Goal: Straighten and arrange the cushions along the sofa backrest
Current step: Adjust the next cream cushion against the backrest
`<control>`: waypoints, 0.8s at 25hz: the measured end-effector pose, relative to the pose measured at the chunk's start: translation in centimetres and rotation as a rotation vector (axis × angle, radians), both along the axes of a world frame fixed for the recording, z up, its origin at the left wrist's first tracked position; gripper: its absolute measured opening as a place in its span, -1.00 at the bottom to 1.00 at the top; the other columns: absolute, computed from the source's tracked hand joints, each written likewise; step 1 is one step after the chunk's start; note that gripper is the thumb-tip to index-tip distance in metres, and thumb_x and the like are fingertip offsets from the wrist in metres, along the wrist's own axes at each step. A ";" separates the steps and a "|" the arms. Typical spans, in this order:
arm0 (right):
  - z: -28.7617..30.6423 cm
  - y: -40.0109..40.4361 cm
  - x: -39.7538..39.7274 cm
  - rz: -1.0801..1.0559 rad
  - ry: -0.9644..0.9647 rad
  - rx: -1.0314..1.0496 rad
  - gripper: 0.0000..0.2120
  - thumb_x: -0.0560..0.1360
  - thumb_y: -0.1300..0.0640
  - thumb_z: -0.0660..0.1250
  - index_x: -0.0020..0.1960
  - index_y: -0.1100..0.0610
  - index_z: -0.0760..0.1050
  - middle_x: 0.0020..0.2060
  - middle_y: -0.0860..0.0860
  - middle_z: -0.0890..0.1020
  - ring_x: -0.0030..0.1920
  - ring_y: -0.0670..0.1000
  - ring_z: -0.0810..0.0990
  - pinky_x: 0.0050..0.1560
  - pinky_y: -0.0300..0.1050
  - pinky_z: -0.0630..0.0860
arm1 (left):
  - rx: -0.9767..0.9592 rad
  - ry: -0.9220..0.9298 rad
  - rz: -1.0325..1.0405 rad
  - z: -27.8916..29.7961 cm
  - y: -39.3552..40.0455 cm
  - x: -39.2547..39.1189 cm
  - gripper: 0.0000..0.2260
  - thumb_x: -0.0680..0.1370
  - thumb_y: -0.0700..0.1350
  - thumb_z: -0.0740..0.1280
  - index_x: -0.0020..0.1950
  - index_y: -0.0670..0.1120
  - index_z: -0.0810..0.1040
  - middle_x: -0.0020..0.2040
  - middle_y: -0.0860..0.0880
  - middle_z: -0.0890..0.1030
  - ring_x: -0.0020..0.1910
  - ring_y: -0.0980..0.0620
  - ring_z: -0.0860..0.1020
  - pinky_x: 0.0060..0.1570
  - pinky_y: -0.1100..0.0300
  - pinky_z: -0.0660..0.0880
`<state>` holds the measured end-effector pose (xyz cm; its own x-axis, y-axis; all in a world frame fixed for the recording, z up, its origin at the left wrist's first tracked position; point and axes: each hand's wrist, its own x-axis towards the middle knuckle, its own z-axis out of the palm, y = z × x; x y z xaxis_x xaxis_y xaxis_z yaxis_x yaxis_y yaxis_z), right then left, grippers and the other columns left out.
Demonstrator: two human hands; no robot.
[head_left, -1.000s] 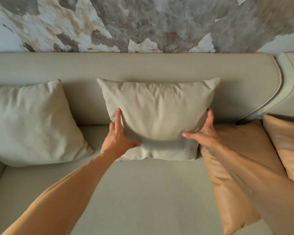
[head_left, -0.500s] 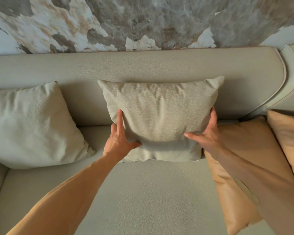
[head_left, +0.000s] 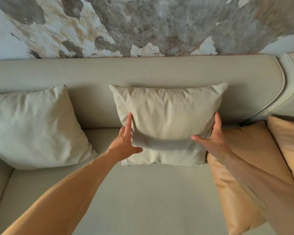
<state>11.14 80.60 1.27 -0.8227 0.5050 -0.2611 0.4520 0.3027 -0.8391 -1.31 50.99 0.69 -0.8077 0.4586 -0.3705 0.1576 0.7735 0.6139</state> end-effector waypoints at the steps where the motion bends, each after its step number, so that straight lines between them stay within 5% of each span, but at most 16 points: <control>1: 0.0 0.0 0.0 0.025 -0.020 0.006 0.19 0.26 -0.06 0.59 0.52 -0.26 -0.25 0.55 -0.26 0.02 0.53 -0.15 0.06 0.51 -0.03 0.09 | -0.020 -0.011 0.001 0.0 0.0 -0.2 0.21 0.36 -0.11 0.57 0.45 0.24 -0.47 0.56 -0.10 0.08 0.49 -0.12 0.27 0.39 -0.05 0.33; 6: 0.9 -0.8 0.3 0.068 -0.109 0.203 0.10 0.40 -0.07 0.47 0.57 -0.05 -0.31 0.59 -0.07 -0.04 0.56 -0.02 0.02 0.48 -0.05 0.09 | -0.089 0.021 0.053 0.7 0.3 0.2 0.18 0.39 -0.06 0.54 0.37 0.36 -0.50 0.51 -0.08 0.17 0.42 -0.14 0.36 0.25 -0.10 0.45; 11: 3.6 -1.9 2.3 0.252 -0.218 0.379 0.08 0.29 -0.47 0.28 0.56 -0.14 -0.26 0.59 -0.03 -0.03 0.57 0.07 0.03 0.42 0.22 0.26 | -0.110 0.084 0.009 3.7 -0.7 1.5 0.09 0.39 0.13 0.49 0.42 0.37 -0.43 0.56 0.01 0.07 0.50 -0.08 0.22 0.27 -0.17 0.43; 16: 11.0 -4.5 5.1 0.342 -0.300 0.756 -0.10 0.36 -0.51 0.05 0.58 -0.15 -0.08 0.59 -0.02 0.05 0.55 0.19 0.07 0.42 0.14 0.24 | -0.239 0.322 -0.133 10.1 -2.8 3.8 -0.08 0.40 0.42 0.27 0.52 0.26 -0.29 0.61 0.06 -0.14 0.58 -0.04 -0.18 0.51 -0.18 -0.05; 18: 14.4 -5.7 7.2 0.337 -0.341 0.802 -0.07 0.29 -0.53 -0.09 0.57 -0.15 -0.04 0.59 -0.03 0.04 0.55 0.19 0.05 0.43 0.17 0.22 | -0.241 0.375 -0.180 13.4 -3.5 5.3 -0.09 0.39 0.48 0.20 0.53 0.26 -0.28 0.60 0.09 -0.19 0.57 -0.03 -0.23 0.51 -0.18 -0.13; 20: 17.8 -6.9 9.8 0.336 -0.393 0.793 -0.13 0.36 -0.50 -0.01 0.57 -0.17 -0.09 0.59 -0.06 -0.05 0.57 0.17 -0.04 0.47 0.21 0.12 | -0.249 0.406 -0.226 17.0 -4.0 7.0 -0.09 0.38 0.49 0.18 0.53 0.26 -0.28 0.59 0.11 -0.22 0.57 -0.02 -0.25 0.51 -0.17 -0.16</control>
